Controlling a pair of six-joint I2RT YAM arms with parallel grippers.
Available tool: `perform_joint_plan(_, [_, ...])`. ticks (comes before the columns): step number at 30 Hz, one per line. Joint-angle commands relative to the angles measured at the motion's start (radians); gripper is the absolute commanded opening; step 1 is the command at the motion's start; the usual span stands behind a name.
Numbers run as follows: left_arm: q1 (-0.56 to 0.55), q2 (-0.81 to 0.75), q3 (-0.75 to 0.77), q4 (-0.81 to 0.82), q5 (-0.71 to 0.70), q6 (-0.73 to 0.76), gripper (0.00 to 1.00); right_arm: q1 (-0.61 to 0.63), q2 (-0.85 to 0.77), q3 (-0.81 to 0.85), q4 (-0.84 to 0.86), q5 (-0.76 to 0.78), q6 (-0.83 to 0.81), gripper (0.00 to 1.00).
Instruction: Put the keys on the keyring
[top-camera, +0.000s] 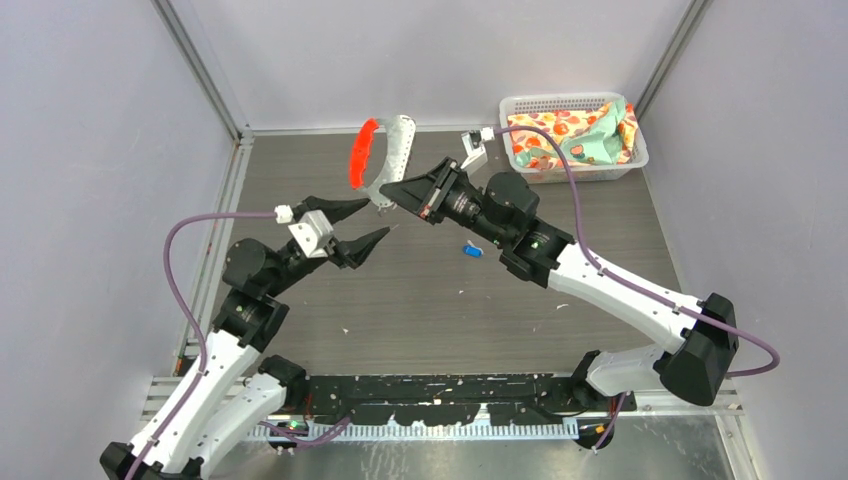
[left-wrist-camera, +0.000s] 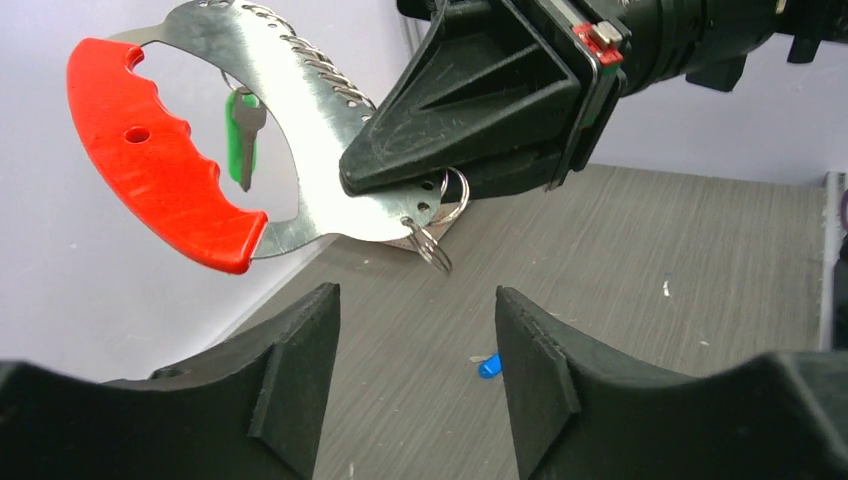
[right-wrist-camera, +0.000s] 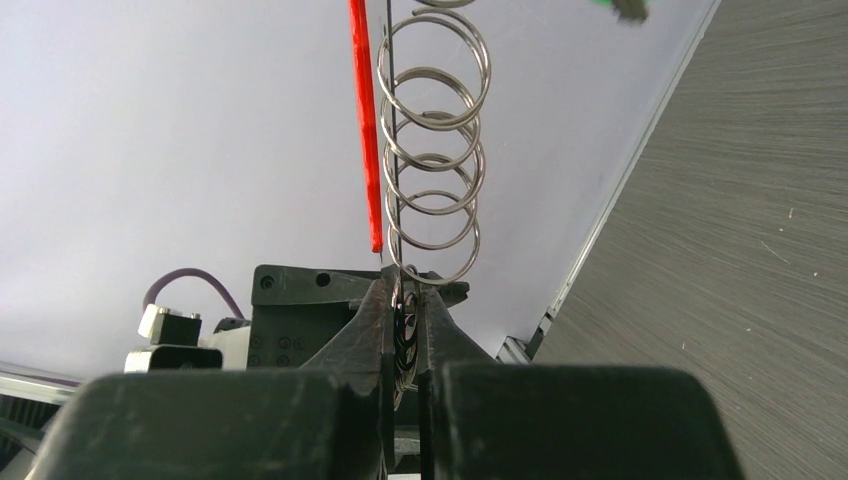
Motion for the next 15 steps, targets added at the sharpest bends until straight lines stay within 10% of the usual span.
perform_joint_plan(1, [-0.010,0.022,0.056,0.082,0.015,-0.063,0.57,0.001,-0.005,0.001,0.102,0.023,0.014,0.01])
perform_joint_plan(15, [-0.020,0.040,0.070,0.102,-0.038,-0.063,0.34,0.003,-0.005,-0.027,0.134,0.021,0.027,0.01])
